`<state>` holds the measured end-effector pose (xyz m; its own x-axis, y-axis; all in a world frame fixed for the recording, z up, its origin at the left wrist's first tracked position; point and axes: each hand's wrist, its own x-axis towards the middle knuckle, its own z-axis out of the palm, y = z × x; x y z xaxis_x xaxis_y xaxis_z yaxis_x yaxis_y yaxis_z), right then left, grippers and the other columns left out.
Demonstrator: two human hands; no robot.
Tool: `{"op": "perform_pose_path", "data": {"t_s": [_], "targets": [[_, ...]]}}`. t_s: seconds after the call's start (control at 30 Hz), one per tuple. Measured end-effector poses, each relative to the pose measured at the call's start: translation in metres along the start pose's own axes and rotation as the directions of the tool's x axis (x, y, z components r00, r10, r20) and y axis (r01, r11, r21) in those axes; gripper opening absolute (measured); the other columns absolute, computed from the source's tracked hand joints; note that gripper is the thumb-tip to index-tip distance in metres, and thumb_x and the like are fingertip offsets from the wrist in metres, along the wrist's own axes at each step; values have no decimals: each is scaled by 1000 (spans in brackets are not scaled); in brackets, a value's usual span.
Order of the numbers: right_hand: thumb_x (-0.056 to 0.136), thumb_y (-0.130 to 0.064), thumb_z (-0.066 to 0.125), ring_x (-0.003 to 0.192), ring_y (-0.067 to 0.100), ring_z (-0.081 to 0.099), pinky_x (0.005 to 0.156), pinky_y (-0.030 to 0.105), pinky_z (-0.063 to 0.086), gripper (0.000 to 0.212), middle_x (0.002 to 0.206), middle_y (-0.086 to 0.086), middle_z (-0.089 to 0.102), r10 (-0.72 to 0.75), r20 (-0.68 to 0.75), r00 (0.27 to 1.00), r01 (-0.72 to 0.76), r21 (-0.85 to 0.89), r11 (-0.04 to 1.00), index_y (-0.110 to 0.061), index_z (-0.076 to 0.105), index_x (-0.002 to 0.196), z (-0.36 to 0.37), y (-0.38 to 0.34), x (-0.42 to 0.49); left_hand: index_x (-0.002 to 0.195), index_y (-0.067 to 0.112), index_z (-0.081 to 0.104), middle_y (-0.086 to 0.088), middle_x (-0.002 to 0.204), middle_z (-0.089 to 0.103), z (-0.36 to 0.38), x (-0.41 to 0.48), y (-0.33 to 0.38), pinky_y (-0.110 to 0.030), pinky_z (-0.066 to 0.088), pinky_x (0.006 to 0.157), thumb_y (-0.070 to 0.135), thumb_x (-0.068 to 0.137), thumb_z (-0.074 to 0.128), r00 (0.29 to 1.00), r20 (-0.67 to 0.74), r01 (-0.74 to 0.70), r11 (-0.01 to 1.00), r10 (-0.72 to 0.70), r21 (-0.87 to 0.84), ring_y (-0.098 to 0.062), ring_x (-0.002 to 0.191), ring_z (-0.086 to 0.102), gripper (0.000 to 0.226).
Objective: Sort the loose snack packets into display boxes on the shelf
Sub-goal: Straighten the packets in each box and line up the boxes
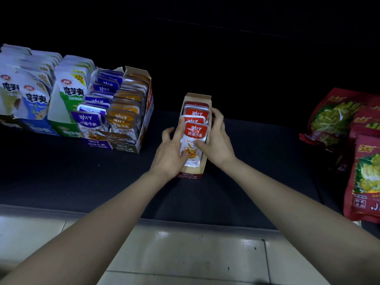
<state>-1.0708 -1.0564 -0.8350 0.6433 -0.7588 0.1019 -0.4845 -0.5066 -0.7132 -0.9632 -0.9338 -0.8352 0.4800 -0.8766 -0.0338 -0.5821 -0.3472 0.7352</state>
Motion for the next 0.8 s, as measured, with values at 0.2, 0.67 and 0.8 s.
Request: {"op": "perform_pose_path", "data": {"t_s": [0.2,0.67,0.8], "targets": [[78,-26,78,100,19,65,73,41,59,103,139,7,48,105,35,994,-107,54,993,-27,2,148,2,-5,0,153,41,-6,-7,149,22,-2,-4,-1,-32,51,91,18,95,58,1000,2,7,1000,-7,-23,-20,110,54,89],[88,-21,67,135,24,39,89,41,54,79,158,8,14,-131,25,991,133,-88,987,-30,21,151,-10,0,-15,154,32,14,-5,153,13,-2,7,8,-25,40,100,13,94,60,998,-32,52,973,-61,-225,-19,136,35,78],[89,-21,69,147,29,10,100,37,44,70,161,10,-9,-171,97,980,191,-265,945,-28,35,149,-13,-6,6,151,42,21,-2,151,19,-8,-2,-1,-27,44,94,12,95,55,995,-91,22,984,-39,-175,-14,127,41,73]]}}
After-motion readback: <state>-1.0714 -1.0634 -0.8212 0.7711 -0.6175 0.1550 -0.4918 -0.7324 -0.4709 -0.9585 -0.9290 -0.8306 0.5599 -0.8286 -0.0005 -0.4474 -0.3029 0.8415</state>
